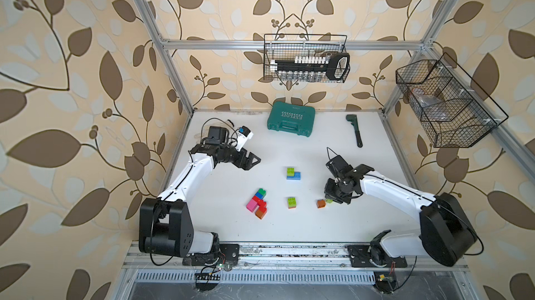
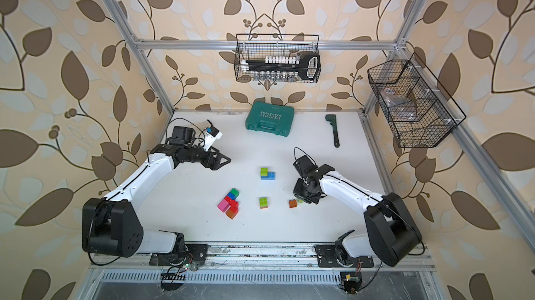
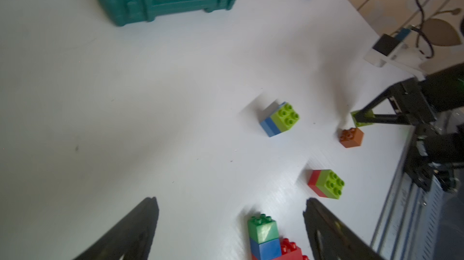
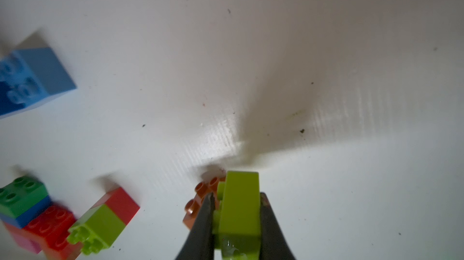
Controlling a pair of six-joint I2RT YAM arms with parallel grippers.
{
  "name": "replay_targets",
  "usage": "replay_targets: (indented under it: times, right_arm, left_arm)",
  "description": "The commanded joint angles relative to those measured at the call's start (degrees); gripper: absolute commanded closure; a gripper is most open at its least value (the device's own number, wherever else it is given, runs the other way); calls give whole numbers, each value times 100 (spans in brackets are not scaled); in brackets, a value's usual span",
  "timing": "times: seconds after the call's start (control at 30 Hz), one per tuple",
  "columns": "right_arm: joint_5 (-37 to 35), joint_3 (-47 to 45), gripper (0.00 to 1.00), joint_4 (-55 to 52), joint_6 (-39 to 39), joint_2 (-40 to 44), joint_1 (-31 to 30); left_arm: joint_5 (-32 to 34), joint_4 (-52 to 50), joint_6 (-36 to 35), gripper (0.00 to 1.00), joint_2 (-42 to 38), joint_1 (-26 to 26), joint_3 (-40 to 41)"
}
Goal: Assemble the letter h with lego
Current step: Adjust the lego brick at the center of the board.
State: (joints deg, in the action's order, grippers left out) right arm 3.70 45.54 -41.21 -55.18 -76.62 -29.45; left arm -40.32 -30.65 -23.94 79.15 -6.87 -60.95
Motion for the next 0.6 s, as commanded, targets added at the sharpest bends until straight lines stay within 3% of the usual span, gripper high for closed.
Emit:
replay_targets:
  times: [0.0,0.1,0.27,0.4,0.57]
  right_arm:
    - [268,83,82,68,498,608,10]
    - [742,349,82,105,942,954,10]
    - [1933,400,82,675,1034,1240,10]
    - [2736,336,82,1164,904,1217,-55]
    - [2691,426,82,1212,876,997,-510]
  left_arm:
    - [-1408,-678,-698,7,-139,-352,-478]
    - [-2037,-799,-999,7,-33,-721,-799]
    - [-2296,-835,-1624,4,68,-1483,-1002]
    - [-1981,-435,-1791,1,241,-1924,-927]
    - [-1624,-213,-1537,1,746,-2289,-1117]
